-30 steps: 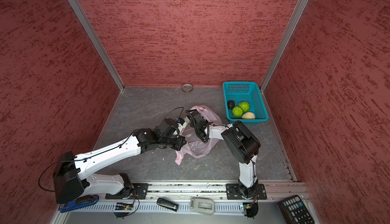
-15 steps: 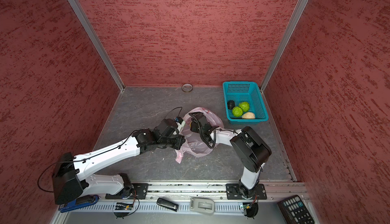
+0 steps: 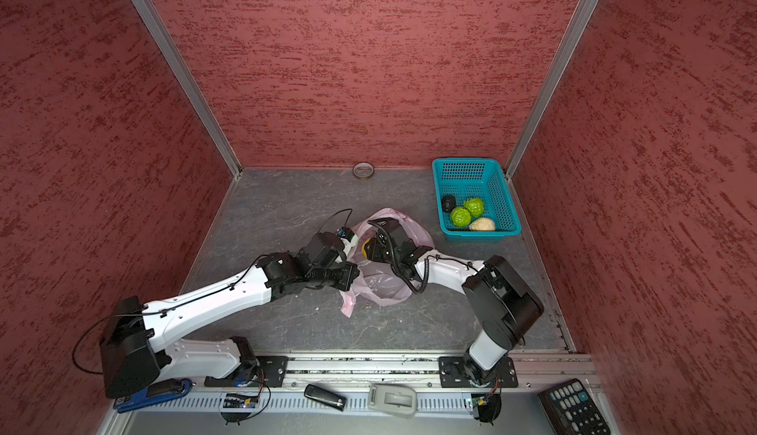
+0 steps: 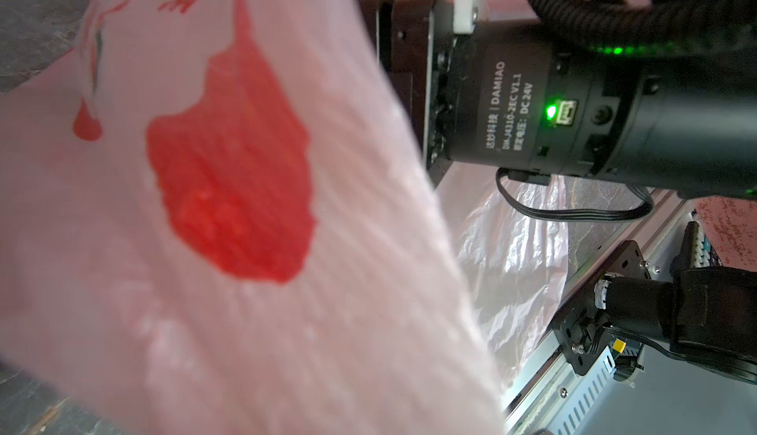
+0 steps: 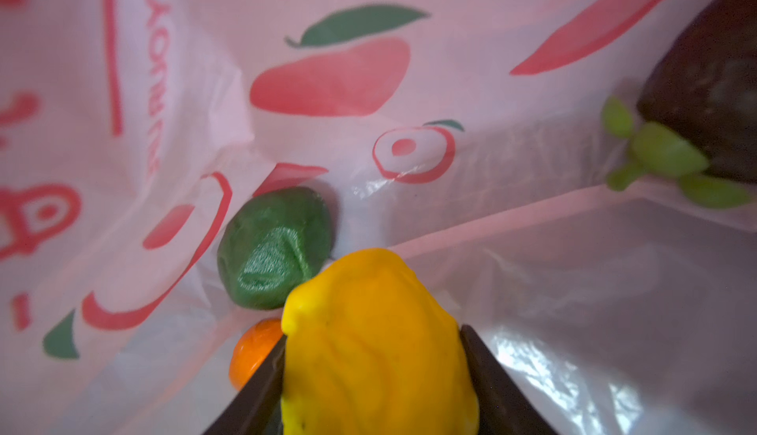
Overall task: Untie the knot of the plastic bag and take out the fruit
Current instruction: 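Lift the yellow fruit out of the bag toward the teal basket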
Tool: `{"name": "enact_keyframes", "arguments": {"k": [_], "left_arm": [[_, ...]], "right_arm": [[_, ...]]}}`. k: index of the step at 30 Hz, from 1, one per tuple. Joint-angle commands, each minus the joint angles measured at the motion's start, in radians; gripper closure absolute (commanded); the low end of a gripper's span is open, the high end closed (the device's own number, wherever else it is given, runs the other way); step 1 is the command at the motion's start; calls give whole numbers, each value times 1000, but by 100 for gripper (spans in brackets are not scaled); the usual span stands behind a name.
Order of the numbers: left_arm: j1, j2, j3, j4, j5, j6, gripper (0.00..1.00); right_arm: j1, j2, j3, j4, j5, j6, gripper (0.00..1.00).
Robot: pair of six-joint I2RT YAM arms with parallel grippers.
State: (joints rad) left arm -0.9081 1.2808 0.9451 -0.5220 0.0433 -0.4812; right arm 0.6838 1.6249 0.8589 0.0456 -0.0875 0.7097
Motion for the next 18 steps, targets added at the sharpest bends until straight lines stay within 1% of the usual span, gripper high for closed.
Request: {"name": "enact_keyframes", "arguments": {"k": [1,10,14,15,18], "left_arm": [[5,-26,-10,13,-18,3,100],[17,-46,-27,7,-16,6,100],[22,-52,-28,-2,-13,9,100],[25,-55,-28,-3,-13,12,100],[30,-64,-31,-6,-11,15,100]], "right_arm": [[25,-52,8,-62,-46,-19,50],[64,-148,11,-163,-79,-12,50],[77,-166,29,-208,-90,-7,50],[81,-204,34,-224,-90,-7,50],[84,-247,46,-269,-82,0,50]]}}
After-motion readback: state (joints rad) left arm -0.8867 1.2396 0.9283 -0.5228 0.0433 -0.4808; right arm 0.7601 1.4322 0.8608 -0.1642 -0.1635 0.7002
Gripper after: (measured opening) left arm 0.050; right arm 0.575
